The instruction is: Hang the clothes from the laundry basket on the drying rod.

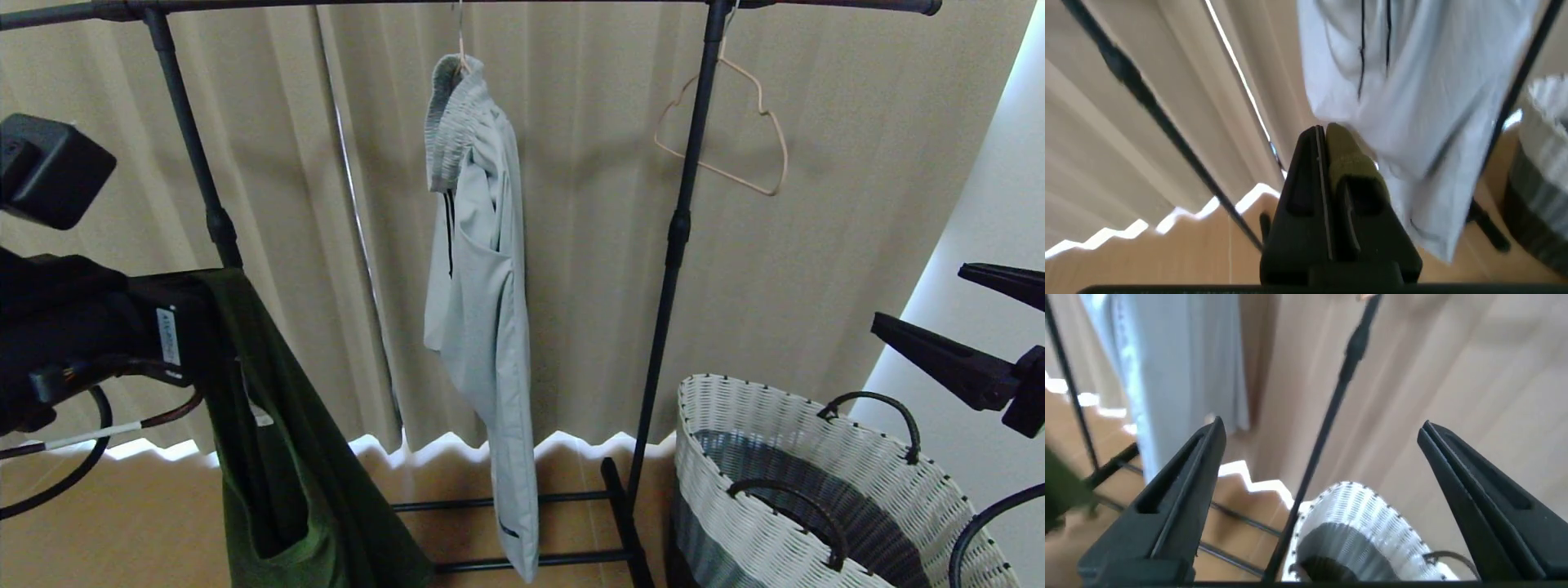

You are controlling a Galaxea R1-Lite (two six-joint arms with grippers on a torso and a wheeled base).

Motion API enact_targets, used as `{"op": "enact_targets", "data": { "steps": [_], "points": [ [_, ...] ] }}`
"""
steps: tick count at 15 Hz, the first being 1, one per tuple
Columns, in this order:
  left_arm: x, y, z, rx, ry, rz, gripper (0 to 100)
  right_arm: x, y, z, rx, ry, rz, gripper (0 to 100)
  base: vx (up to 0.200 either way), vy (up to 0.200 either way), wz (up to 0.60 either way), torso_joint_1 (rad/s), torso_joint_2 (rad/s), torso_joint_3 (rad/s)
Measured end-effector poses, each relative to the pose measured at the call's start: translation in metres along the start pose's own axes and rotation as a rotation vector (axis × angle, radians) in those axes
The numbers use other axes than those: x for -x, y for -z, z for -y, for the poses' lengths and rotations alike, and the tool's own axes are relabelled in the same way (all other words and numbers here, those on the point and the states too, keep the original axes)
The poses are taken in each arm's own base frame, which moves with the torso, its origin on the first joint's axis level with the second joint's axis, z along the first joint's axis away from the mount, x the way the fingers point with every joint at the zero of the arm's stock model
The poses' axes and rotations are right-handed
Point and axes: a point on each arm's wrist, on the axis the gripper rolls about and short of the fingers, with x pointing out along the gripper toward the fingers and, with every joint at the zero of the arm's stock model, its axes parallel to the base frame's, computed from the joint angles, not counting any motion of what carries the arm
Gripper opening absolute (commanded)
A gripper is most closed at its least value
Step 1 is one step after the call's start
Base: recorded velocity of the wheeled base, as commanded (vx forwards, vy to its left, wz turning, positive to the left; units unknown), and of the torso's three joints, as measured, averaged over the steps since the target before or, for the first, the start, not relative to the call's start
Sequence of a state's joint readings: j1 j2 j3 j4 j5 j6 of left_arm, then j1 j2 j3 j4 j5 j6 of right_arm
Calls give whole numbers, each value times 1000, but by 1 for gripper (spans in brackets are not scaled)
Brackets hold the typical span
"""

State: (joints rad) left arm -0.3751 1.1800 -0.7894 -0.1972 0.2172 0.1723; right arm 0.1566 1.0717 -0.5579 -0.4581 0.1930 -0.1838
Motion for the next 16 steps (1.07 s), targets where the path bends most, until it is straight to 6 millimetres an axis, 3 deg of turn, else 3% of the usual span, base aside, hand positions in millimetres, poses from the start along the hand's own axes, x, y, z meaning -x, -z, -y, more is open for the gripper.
{"op": "enact_targets", "data": {
  "steps": [2,6,13,16],
  "points": [
    [11,6,-2,7,11,8,0,3,5,0,17,27,74,100,0,0,0,0,0,0],
    [20,11,-3,12,7,19,0,6,16,2,13,50,60,100,0,0,0,0,0,0],
    [24,15,-3,11,8,17,0,6,19,4,5,65,48,100,0,0,0,0,0,0],
    [24,18,-3,9,8,6,0,7,22,3,-36,64,38,100,0,0,0,51,-230,-238]
  ]
}}
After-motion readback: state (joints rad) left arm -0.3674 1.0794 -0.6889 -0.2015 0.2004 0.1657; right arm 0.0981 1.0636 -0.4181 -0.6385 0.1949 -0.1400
